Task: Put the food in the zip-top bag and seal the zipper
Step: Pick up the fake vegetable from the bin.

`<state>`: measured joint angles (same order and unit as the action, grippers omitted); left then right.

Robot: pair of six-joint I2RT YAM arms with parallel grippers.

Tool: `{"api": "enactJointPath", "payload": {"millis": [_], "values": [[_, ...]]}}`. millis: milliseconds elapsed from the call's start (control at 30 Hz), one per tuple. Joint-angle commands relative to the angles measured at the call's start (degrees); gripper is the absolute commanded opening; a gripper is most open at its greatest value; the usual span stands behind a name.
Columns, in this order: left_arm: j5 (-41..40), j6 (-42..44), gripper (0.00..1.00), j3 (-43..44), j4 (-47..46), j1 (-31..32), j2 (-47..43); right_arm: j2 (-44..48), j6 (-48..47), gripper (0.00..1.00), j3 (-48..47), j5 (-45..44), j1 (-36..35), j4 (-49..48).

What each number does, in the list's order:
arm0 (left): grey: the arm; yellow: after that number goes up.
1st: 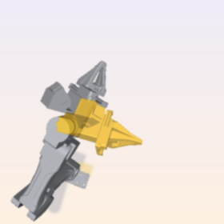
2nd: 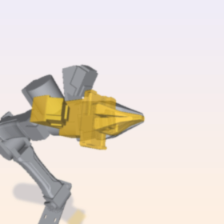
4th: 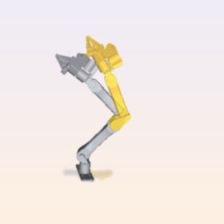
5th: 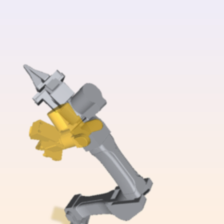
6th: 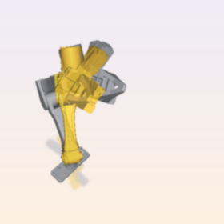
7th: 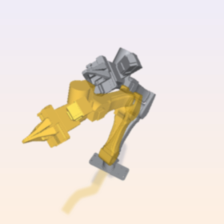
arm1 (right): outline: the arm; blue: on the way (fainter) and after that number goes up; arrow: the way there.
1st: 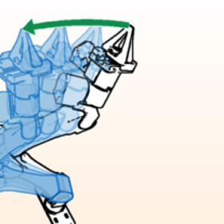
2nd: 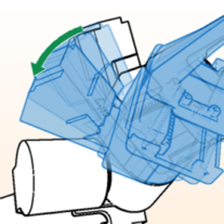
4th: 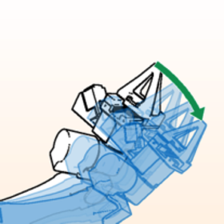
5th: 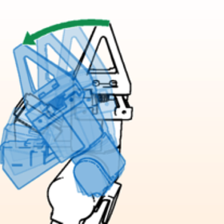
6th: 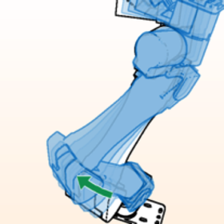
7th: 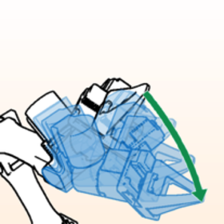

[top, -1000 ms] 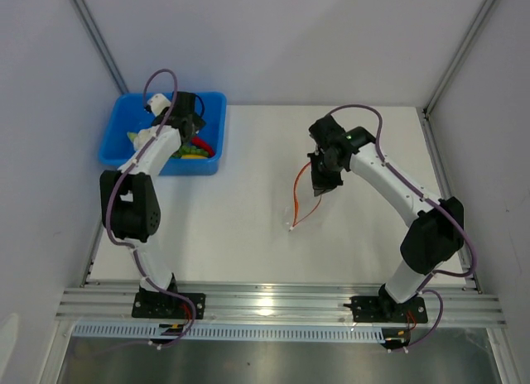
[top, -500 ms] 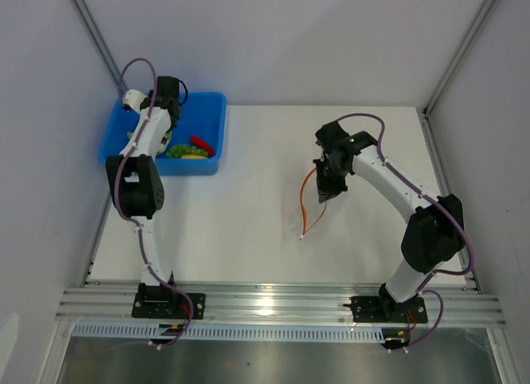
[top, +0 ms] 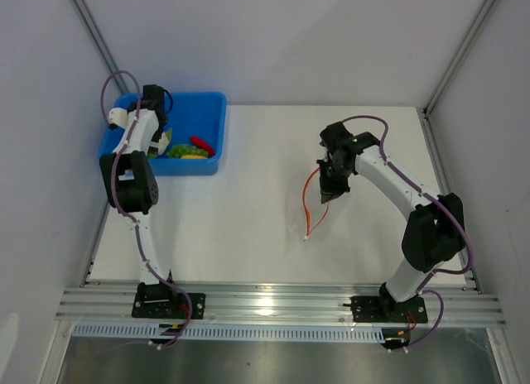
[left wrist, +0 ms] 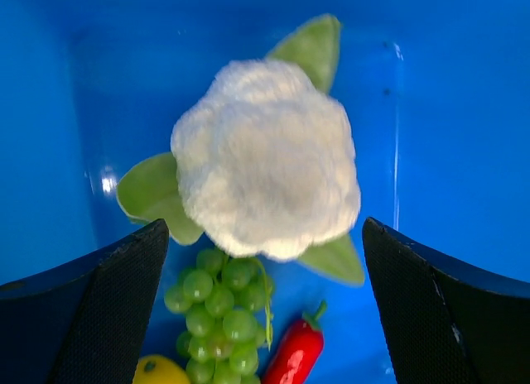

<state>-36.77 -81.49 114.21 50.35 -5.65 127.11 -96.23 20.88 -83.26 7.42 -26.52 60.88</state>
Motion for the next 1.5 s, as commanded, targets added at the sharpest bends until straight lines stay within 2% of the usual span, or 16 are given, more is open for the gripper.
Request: {"api": "enactJointPath", "payload": {"millis": [0,567,667,767,800,833,867,967,1000,1067,1167,1467], "values": [[0.74,-3.06,1.00,2.59,-0.25,-1.29,1.56,-1.07,-0.84,0.00,0.03,0.49,0.51,-0.41],[9.09,-5.43,0.99,5.06,-2.27,-3.84,6.75,-4.15,0.38,0.00,-1.55,-0.83,0.86,0.29],[9.62,-5.26,0.90,4.44,-3.06,-3.93,6.66,-4.32,0.65,0.00,-1.99,-1.09,0.95,0.55],[10.23,-4.11,0.73,2.25,-6.12,-4.02,5.87,-4.50,0.91,0.00,-2.34,-1.36,0.95,0.73],[10.49,-3.85,0.61,1.72,-6.92,-4.10,5.61,-4.50,1.00,0.00,-2.43,-1.36,0.95,0.73],[10.76,-3.59,0.56,0.50,-7.71,-4.19,5.00,-4.50,1.09,0.00,-2.52,-1.44,0.86,0.73],[11.37,-3.41,0.44,-0.82,-9.11,-4.28,4.56,-4.50,1.26,0.00,-2.60,-1.44,0.86,0.90],[12.95,-3.15,0.26,-4.77,-11.49,-4.81,2.98,-4.15,1.35,0.00,-2.52,-1.71,0.86,0.90],[13.30,-3.06,0.17,-5.92,-12.80,-4.90,2.71,-4.06,1.53,0.00,-2.52,-1.88,0.77,0.90],[13.83,-2.27,0.07,-6.81,-13.69,-5.07,1.92,-3.88,1.70,0.00,-2.52,-2.06,0.68,0.90],[13.83,0.71,0.01,-7.96,-15.89,-5.16,0.69,-3.53,1.88,0.00,-2.43,-2.32,0.33,0.64],[16.64,5.11,0.00,-14.80,-23.00,-5.07,-5.90,-2.39,2.58,0.00,-1.90,-2.59,-0.46,-0.59]]}}
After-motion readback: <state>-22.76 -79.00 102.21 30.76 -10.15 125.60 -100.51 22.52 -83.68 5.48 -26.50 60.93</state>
